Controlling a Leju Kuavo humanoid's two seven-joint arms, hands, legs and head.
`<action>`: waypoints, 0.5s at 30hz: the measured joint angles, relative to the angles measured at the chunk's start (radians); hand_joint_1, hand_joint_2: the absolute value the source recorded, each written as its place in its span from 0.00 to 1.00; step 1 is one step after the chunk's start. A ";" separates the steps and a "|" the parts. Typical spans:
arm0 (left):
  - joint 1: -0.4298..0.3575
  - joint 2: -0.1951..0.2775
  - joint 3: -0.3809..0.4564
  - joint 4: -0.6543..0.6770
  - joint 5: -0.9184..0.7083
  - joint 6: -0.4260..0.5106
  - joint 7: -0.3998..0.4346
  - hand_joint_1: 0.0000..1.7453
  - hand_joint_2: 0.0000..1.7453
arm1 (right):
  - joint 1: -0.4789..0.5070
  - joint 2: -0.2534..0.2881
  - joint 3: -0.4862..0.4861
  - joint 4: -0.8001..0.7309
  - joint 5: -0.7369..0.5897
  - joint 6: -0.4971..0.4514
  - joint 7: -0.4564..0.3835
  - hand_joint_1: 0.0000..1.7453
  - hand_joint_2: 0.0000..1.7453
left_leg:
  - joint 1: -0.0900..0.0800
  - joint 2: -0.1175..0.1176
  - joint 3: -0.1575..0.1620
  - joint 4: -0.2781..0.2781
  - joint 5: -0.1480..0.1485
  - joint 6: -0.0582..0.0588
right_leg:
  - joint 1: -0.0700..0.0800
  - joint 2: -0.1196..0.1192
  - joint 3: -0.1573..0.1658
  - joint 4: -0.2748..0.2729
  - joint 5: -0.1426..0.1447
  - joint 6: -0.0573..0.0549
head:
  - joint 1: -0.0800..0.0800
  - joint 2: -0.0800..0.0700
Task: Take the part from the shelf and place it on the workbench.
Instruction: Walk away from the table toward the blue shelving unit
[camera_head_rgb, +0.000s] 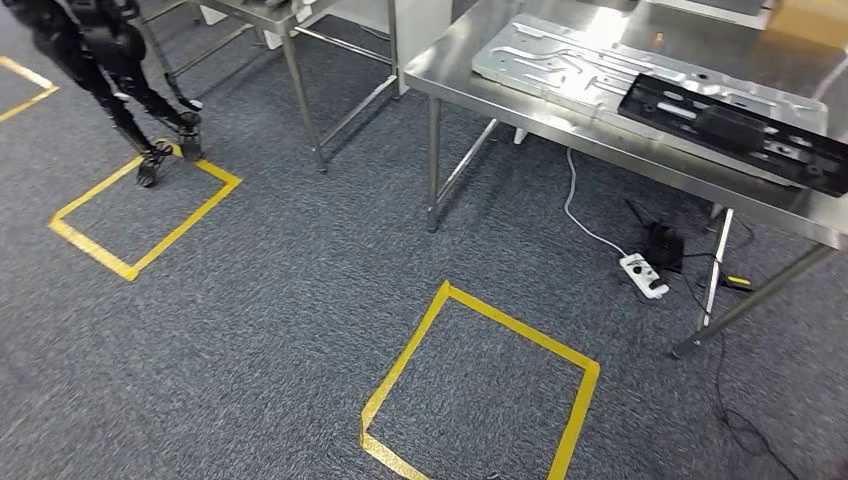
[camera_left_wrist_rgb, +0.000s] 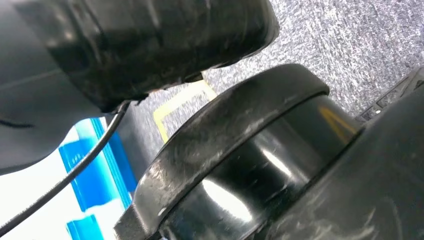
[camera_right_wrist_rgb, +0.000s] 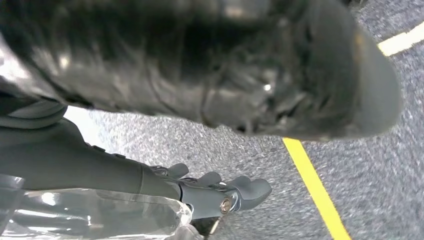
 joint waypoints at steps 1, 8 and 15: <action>0.000 -0.001 0.002 0.000 0.003 -0.003 0.001 0.00 0.00 | 0.000 0.000 0.002 0.000 0.000 0.004 0.010 0.00 0.00 | 0.001 -0.010 -0.006 0.002 0.001 -0.005 | 0.000 0.012 0.007 -0.019 -0.001 -0.002 | 0.000 0.000; 0.003 -0.003 0.022 0.000 0.036 -0.011 -0.002 0.00 0.00 | 0.000 0.003 0.007 0.000 0.001 0.043 0.057 0.00 0.00 | 0.007 0.068 -0.102 0.179 -0.091 -0.041 | 0.004 -0.069 0.024 -0.046 0.007 -0.031 | -0.010 0.000; 0.006 -0.003 0.058 0.000 0.086 0.005 -0.052 0.00 0.00 | 0.001 -0.017 0.026 0.000 0.056 0.089 0.062 0.00 0.00 | 0.005 0.156 -0.017 0.027 -0.004 -0.040 | 0.011 -0.154 0.030 -0.045 -0.002 -0.022 | -0.010 0.000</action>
